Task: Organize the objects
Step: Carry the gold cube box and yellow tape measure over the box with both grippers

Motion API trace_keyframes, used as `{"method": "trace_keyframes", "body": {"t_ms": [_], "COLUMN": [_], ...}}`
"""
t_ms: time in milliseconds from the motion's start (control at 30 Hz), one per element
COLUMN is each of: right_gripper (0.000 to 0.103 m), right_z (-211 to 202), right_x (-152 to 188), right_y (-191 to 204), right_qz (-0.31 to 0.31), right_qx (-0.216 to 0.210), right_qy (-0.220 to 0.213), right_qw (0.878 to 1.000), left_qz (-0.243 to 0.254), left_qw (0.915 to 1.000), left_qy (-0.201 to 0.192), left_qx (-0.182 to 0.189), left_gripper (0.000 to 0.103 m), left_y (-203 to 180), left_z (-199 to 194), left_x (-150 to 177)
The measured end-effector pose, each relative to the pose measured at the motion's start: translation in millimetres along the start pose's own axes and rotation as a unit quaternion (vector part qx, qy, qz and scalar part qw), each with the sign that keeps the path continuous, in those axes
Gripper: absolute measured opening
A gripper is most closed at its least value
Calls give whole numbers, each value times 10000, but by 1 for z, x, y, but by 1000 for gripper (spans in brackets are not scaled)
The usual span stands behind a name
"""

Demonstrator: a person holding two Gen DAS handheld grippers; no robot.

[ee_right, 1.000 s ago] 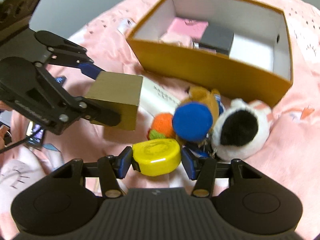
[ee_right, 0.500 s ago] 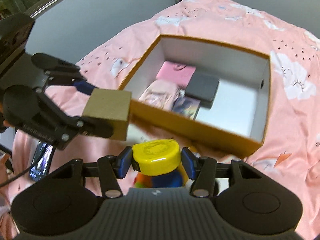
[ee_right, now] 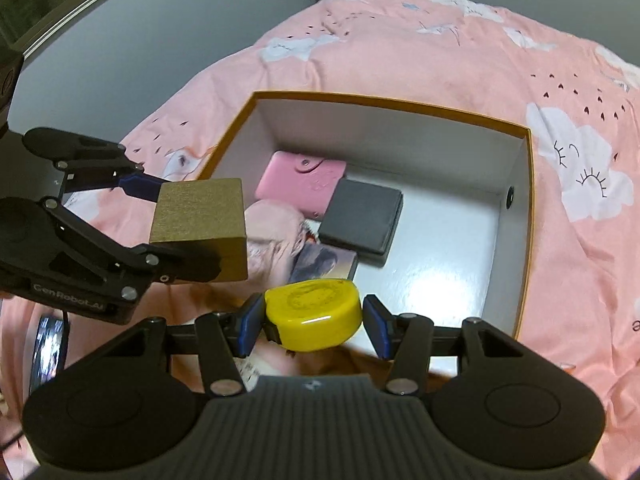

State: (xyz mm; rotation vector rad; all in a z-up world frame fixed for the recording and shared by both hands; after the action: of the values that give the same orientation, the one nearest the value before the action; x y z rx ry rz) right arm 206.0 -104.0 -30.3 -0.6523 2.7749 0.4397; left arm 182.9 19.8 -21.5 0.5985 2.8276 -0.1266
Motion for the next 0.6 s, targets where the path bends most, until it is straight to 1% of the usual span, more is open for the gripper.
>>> {"method": "trace_keyframes", "body": {"t_ms": [100,233,333,400,500,600], "right_gripper": [56,56,56,56,56,56], "right_z": [9,19,26,31,45,58], "right_x": [-13,-31,-49,-62,-81,-96], "right_y": [-9,-23,-40,-53,-68,-72], "right_qz": [75,184,425,698,1078,1275], "right_qx": [22,88,73,-102,-398,-440], "right_qy": [18,2,-25,-37,-3,-16], "right_qw": [10000,9998,9991,9975,9934,9909], "left_qz": [-318,-609,-787,-852,-857,-856], "left_qw": [9994,9981,9967,9962,9958,9950], "left_qy": [-1,23,88,158,289,370], "left_qx": [100,133,151,74,-148,-355], "left_gripper": [75,75,75,75,75,75], "left_y": [12,25,37,44,51,60], "left_z": [10,25,36,41,47,49], "left_x": [-21,-50,-67,-74,-79,-81]}}
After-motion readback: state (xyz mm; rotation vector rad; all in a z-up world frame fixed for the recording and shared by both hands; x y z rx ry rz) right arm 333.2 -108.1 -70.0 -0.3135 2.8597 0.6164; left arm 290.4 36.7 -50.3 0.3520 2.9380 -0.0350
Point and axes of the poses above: each gripper's, at about its wrist camera, not at the fingertips, and z roughly the way its jaws point, y to its left, x to its underside, the point moved 4 cm from there along z, roughly the way its jaws point, and after that the axes turned 13 degrees about y, right-handed, at the moved point
